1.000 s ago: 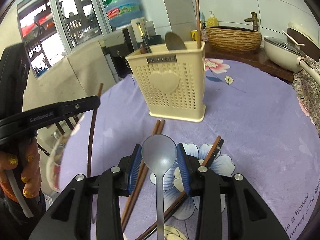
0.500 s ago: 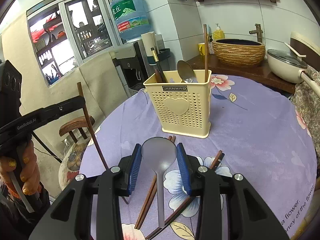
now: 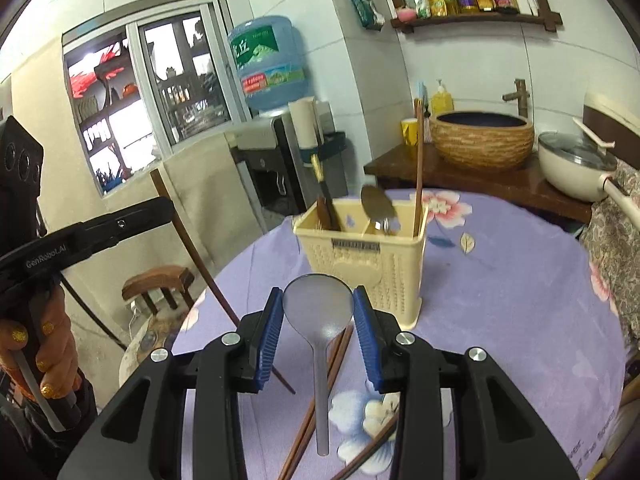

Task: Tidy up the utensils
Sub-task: 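Carry the chopstick and clear spoon to the holder and lower them inside, then open both tools and move them back toward the remaining chopsticks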

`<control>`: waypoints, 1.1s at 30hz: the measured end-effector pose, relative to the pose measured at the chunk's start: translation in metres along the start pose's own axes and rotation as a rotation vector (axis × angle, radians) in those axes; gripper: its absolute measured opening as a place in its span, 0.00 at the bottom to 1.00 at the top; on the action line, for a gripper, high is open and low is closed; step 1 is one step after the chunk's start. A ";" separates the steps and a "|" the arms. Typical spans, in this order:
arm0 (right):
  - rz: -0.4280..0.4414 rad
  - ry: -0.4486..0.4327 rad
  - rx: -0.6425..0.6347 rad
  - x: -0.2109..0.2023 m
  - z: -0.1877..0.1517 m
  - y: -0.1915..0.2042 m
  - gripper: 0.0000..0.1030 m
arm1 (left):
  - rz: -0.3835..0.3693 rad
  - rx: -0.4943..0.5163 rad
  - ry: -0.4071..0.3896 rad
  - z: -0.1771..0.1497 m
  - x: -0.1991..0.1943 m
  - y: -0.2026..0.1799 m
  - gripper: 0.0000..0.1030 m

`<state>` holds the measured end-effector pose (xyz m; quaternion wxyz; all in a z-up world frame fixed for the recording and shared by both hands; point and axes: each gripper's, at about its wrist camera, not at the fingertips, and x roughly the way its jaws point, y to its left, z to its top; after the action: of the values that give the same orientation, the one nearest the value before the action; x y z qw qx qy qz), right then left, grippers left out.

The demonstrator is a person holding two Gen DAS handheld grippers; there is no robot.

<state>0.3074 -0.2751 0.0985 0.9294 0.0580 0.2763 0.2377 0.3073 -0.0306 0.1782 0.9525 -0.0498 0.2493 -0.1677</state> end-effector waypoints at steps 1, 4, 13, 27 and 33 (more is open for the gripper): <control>-0.010 -0.021 -0.010 -0.001 0.010 0.001 0.34 | 0.001 0.003 -0.011 0.010 -0.001 -0.001 0.07; -0.033 -0.097 -0.031 -0.005 0.042 0.003 0.34 | -0.010 0.002 -0.043 0.051 -0.003 -0.005 0.07; -0.158 -0.280 -0.019 0.014 0.135 -0.003 0.34 | 0.045 -0.046 -0.091 0.150 0.026 -0.009 0.07; -0.252 -0.145 -0.002 0.112 0.077 -0.033 0.34 | 0.161 -0.071 0.075 0.069 0.148 0.024 0.07; -0.266 -0.097 -0.011 0.128 0.055 -0.036 0.34 | 0.142 -0.078 0.137 0.036 0.169 0.028 0.07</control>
<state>0.4454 -0.2447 0.0738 0.9653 0.0273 0.2349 0.1106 0.4717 -0.0620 0.1269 0.9401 -0.0576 0.3230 -0.0929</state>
